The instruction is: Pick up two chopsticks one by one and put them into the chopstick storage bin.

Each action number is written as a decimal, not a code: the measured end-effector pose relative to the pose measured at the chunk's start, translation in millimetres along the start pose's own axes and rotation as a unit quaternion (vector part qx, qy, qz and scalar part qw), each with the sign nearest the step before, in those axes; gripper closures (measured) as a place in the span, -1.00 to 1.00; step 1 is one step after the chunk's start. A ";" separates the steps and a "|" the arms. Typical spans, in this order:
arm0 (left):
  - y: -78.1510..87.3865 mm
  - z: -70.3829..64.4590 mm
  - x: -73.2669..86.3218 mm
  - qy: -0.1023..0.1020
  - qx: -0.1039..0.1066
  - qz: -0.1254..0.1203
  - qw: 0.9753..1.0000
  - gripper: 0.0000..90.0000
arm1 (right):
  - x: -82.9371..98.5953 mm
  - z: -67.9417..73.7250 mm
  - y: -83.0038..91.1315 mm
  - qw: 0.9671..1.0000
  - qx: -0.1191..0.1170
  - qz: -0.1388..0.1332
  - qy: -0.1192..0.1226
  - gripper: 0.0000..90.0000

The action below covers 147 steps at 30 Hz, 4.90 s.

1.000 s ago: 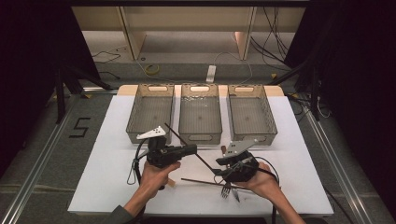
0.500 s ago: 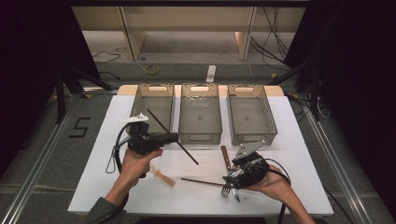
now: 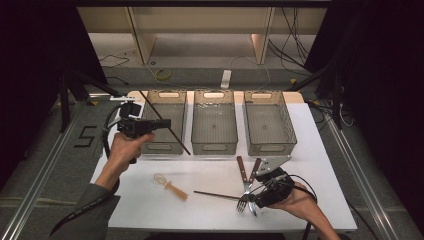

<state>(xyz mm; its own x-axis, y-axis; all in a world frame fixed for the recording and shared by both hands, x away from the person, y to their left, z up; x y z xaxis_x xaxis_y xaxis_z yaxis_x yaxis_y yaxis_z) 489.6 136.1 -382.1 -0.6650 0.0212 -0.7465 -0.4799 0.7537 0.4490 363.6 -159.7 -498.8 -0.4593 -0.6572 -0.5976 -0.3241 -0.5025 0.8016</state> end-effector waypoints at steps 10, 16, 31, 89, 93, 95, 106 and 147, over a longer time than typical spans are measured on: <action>-0.5 19.4 -32.6 0.003 -0.036 0.012 0.999 0.87 | 7.5 -1.6 0.3 1.000 0.002 0.005 -0.001 -0.45; -0.1 33.2 -45.5 0.010 -0.055 0.018 0.998 0.87 | 10.2 -3.5 2.0 1.000 0.003 0.002 -0.006 -0.46; -19.4 57.3 -43.2 0.017 -0.098 0.058 0.993 0.86 | 14.6 -3.7 2.0 1.000 0.001 0.009 -0.005 -0.47; -31.8 40.9 -14.1 0.025 -0.082 0.025 0.996 -0.42 | 17.0 -4.8 2.7 1.000 0.003 0.018 -0.005 -0.47; -23.4 17.5 -3.1 -0.012 -0.087 0.017 0.996 -0.55 | 16.4 -5.1 3.9 1.000 0.003 0.016 -0.006 -0.47; -20.2 5.7 2.2 -0.021 -0.076 0.011 0.997 -0.57 | 16.5 -5.1 4.4 1.000 0.003 0.016 -0.005 -0.47; -16.7 -31.4 21.5 -0.045 -0.013 -0.012 0.999 -0.65 | 18.8 -7.8 3.4 1.000 0.007 0.026 -0.008 -0.42; -20.1 -29.4 112.8 -0.044 -0.011 -0.014 0.999 -0.65 | 48.6 2.5 -12.9 0.988 0.006 0.136 0.067 0.47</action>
<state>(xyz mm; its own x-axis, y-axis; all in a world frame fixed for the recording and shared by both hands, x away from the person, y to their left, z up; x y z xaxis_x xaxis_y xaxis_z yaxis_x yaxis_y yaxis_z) 407.4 104.1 -460.9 -0.5981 0.0586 -0.7993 -0.5114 0.7399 0.4370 343.3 -183.7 -538.2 -0.4175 -0.8359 -0.3564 -0.2140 -0.2908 0.9325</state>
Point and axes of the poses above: each handheld gripper's, and its own axes: y roughly backward along the jaws, x roughly out of its underside, z roughly to its left, the point moved 9 cm from there along -y, roughly forward along the jaws, and after that the axes turned 3 degrees about x, right-handed, at the moved point
